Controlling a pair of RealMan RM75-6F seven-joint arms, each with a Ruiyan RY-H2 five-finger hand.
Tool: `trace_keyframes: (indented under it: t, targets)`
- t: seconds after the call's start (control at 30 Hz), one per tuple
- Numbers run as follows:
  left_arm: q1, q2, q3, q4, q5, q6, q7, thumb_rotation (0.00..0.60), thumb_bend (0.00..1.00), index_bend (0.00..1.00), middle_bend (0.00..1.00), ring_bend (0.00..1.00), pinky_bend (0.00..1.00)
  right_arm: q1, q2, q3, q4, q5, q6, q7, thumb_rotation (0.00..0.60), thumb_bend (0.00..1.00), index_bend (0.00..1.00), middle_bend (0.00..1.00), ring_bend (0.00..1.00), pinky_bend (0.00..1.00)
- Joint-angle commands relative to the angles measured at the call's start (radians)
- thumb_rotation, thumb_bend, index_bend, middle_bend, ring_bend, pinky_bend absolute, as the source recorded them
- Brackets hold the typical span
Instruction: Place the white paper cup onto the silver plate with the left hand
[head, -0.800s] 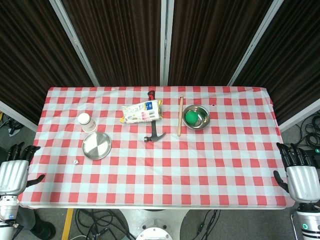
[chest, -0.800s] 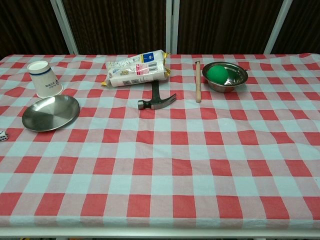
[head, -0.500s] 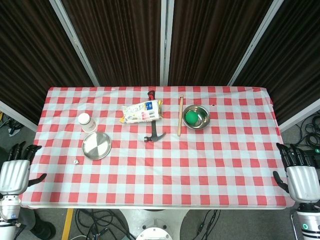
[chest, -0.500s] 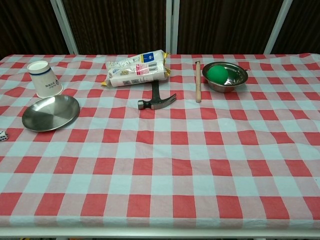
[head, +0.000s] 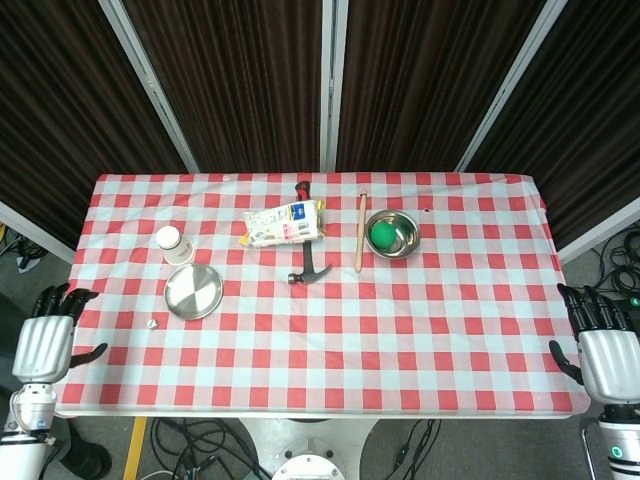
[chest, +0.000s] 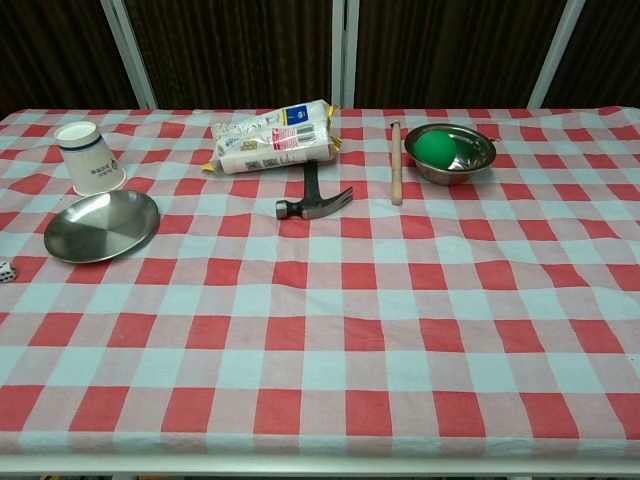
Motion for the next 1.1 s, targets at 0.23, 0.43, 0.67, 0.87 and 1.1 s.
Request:
trace_keyframes:
  t: [0.23,0.43,0.67,0.87,1.1]
  targets:
    - [-0.132,-0.083,-0.046,0.116,-0.116,-0.245,-0.061,0.600,0.03,0.40,0.54,0.52,0.66,0.004,0.019,-0.001,-0.009,0.011,-0.022,-0.001,0.600,0.22,0.06,0.13,0.06,0.14]
    - [-0.194,-0.157,-0.061,0.188,-0.201,-0.367,-0.064,0.600,0.06,0.43,0.80,0.78,0.89,0.013,0.023,0.001,-0.017,0.020,-0.043,0.000,0.600,0.22,0.06,0.14,0.06,0.14]
    - [-0.237,-0.221,-0.074,0.248,-0.297,-0.438,-0.022,0.600,0.07,0.44,0.89,0.86,0.94,0.018,0.030,0.001,-0.022,0.022,-0.052,-0.003,0.600,0.22,0.06,0.14,0.06,0.15]
    - [-0.245,-0.248,-0.068,0.281,-0.375,-0.465,0.021,0.600,0.12,0.46,0.91,0.88,0.95,0.016,0.031,-0.001,-0.019,0.025,-0.055,0.003,0.600,0.22,0.06,0.14,0.06,0.14]
    - [-0.243,-0.255,-0.055,0.289,-0.397,-0.478,0.010,0.600,0.21,0.48,0.91,0.89,0.95,0.018,0.033,-0.002,-0.019,0.022,-0.057,0.007,0.600,0.22,0.06,0.14,0.06,0.14]
